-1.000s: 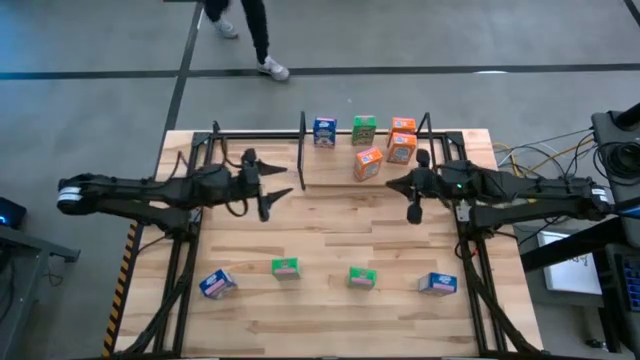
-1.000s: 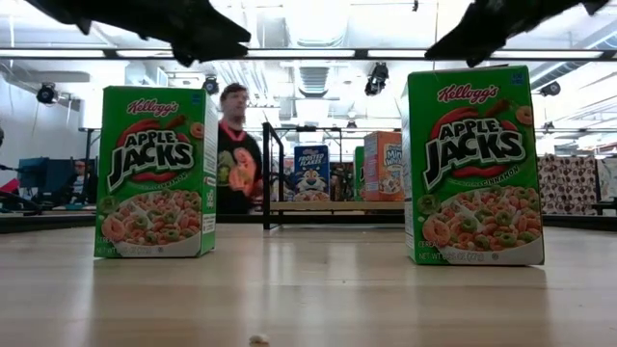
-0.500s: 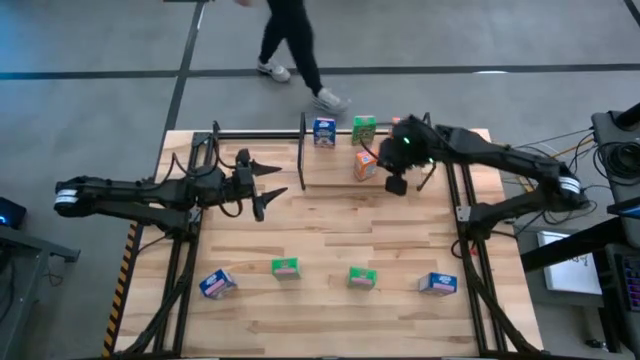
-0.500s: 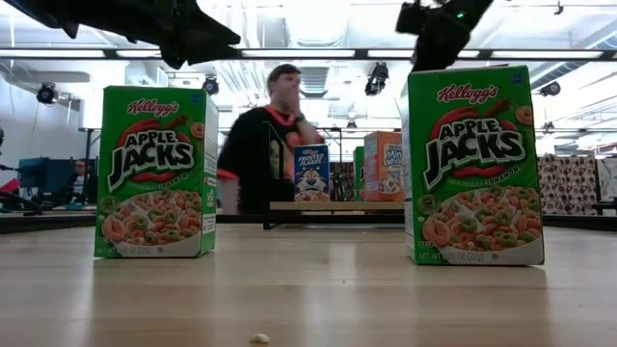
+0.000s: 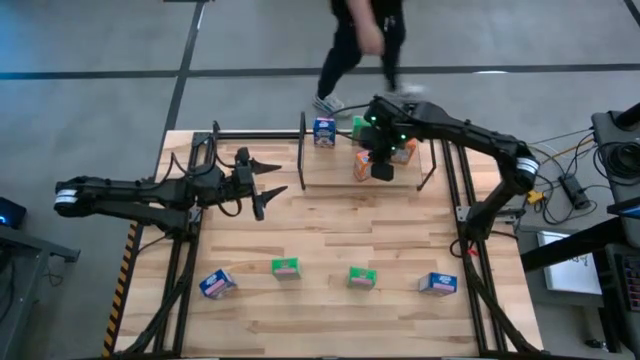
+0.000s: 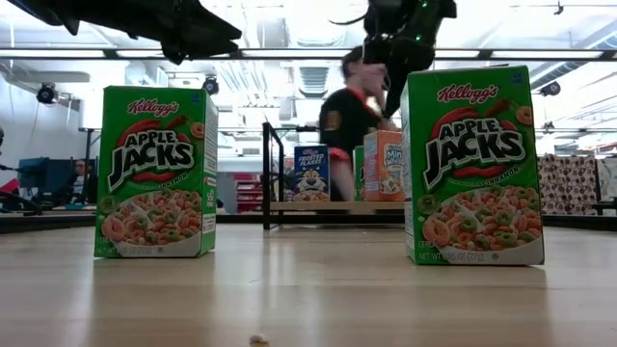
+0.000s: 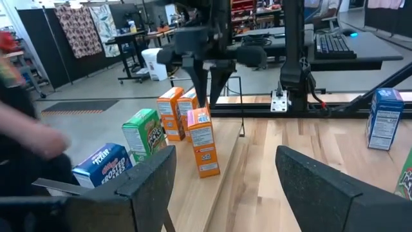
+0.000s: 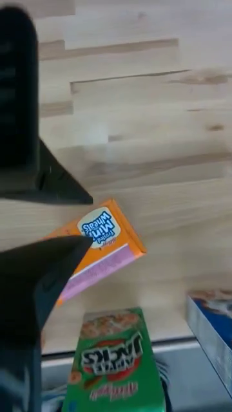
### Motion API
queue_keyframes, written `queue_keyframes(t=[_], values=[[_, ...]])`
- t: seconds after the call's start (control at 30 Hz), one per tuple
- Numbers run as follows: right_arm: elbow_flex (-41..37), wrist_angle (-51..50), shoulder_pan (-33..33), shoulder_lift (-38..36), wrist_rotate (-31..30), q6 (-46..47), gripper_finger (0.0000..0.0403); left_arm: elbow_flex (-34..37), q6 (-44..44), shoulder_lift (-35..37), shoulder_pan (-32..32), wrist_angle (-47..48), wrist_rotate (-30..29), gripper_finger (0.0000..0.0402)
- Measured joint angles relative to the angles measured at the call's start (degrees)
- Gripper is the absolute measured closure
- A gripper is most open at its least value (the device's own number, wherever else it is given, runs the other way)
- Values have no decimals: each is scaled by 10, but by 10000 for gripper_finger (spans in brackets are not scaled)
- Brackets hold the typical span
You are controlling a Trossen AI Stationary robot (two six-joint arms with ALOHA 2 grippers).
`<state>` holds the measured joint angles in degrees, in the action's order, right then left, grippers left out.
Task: Stack cereal on shelf
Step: Put the orange cereal box aligned with the other orange cereal boxes on the shelf
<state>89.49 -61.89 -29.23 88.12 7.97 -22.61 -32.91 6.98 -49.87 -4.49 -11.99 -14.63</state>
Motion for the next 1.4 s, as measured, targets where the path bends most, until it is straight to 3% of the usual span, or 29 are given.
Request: queue_keyframes(t=[0.2, 0.37, 0.6, 1.03, 1.4], values=[[34, -42, 0, 45, -5, -16, 223, 0, 0, -6, 0, 0, 0, 152], [55, -56, 0, 61, -51, -45, 150, 0, 0, -8, 0, 0, 0, 152], [65, -54, 0, 62, -78, -86, 99, 0, 0, -8, 0, 0, 0, 152], [59, -66, 1, 104, -77, -138, 113, 0, 0, -8, 0, 0, 0, 152], [59, -84, 1, 98, -75, -126, 210, 0, 0, -8, 0, 0, 1, 152]])
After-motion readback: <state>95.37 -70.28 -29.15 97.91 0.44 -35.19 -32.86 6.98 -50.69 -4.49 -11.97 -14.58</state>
